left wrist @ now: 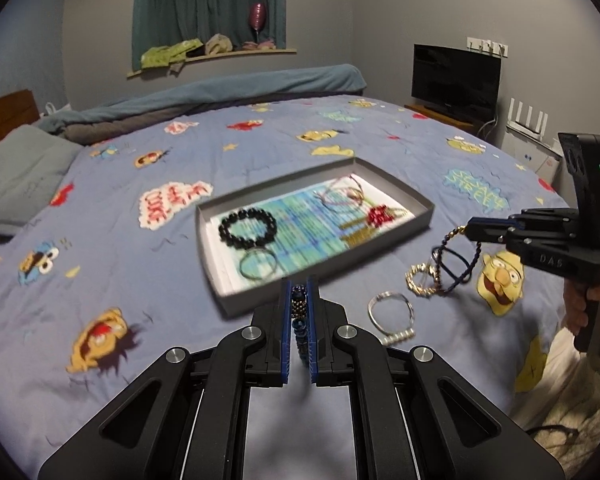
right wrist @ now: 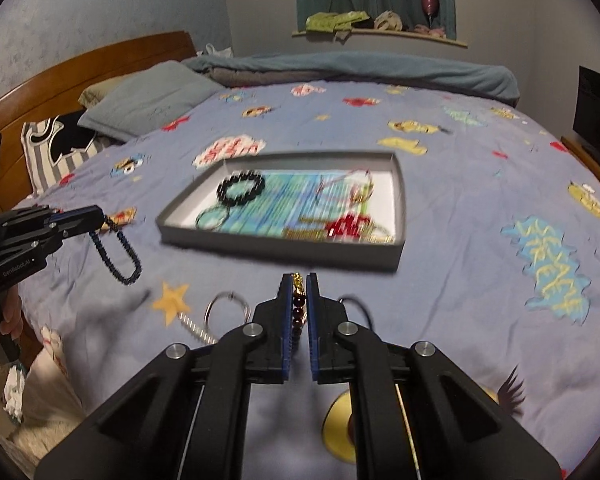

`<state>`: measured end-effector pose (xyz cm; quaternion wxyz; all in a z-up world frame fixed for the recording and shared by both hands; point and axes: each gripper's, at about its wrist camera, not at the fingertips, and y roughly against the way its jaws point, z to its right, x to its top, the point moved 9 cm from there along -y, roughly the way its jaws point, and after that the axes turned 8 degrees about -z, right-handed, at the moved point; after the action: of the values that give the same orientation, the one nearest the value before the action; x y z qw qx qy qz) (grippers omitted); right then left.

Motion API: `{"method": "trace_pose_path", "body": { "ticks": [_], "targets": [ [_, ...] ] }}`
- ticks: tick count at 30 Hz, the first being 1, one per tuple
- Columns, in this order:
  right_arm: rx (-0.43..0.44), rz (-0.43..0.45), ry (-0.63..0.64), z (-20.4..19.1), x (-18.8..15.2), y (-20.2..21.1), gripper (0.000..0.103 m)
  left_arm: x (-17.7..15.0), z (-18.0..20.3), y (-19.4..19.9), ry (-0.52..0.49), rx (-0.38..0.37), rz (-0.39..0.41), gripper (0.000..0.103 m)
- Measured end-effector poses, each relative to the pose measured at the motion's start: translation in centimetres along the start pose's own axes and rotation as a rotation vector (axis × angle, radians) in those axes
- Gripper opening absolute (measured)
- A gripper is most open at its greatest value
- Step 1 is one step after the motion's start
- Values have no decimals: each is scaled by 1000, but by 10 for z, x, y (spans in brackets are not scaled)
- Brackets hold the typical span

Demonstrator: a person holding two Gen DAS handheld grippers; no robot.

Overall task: Organize jewelry
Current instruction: 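Grasp the dark red bead bracelet with the right tool, then carry both bracelets into the grey box and open both tools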

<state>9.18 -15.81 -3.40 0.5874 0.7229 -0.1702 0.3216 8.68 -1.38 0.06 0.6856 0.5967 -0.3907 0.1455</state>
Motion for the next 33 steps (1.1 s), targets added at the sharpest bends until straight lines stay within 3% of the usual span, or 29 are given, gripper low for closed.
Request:
{"method": "trace_pose_path", "body": {
  "ticks": [7, 15, 24, 33],
  "targets": [
    [-11, 56, -7, 9, 46, 0, 7, 36, -10, -15, -27, 22, 14, 8],
    [2, 92, -4, 2, 78, -17, 7, 79, -14, -54, -63, -6, -2, 8],
    [27, 69, -6, -5, 95, -59, 7, 114, -14, -122, -90, -34, -56, 8],
    [114, 20, -43, -7, 96, -100, 7, 136, -7, -181, -106, -84, -114, 8]
  ]
}}
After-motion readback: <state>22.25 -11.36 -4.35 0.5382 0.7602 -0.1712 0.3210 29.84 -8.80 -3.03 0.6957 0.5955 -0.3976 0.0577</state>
